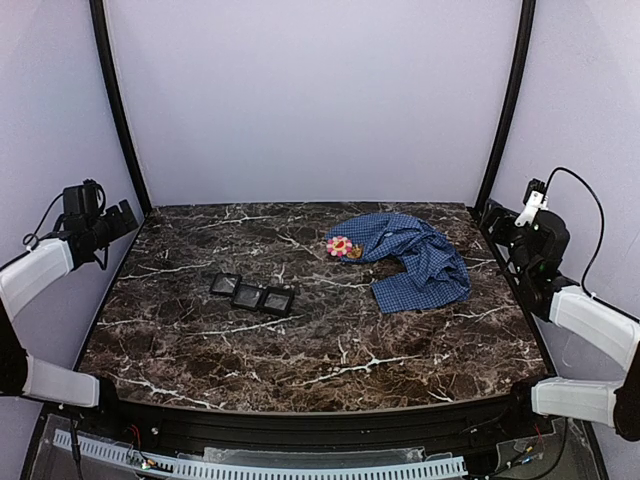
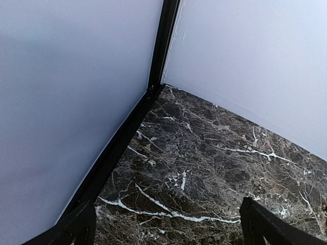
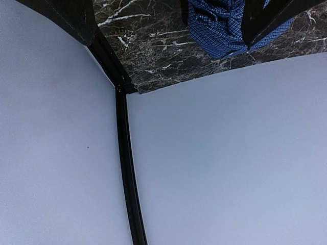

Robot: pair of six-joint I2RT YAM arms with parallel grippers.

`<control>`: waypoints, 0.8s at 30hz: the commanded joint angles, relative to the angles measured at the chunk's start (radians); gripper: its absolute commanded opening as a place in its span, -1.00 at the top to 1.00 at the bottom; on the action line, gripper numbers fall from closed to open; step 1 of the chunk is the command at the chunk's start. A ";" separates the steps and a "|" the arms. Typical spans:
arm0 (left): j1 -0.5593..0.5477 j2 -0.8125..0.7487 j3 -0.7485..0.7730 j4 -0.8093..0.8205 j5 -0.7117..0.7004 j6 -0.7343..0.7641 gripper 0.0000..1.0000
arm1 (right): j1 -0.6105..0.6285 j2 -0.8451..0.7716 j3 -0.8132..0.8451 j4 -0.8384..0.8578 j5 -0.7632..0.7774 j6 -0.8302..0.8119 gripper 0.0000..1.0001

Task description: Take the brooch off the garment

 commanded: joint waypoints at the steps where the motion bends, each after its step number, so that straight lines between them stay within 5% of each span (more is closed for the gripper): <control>1: 0.007 0.014 0.055 -0.032 0.002 -0.019 -0.99 | -0.020 0.029 0.106 -0.165 0.059 0.120 -0.97; 8: 0.005 0.041 0.114 -0.097 -0.039 -0.004 -0.99 | -0.059 0.204 0.410 -0.588 0.029 0.235 -0.97; 13: -0.012 0.051 0.144 -0.092 0.066 0.066 -0.99 | -0.066 0.278 0.471 -0.555 -0.175 0.145 -0.97; 24: -0.239 0.147 0.186 -0.099 0.250 0.021 -0.99 | 0.151 0.563 0.670 -0.717 -0.133 0.061 -0.97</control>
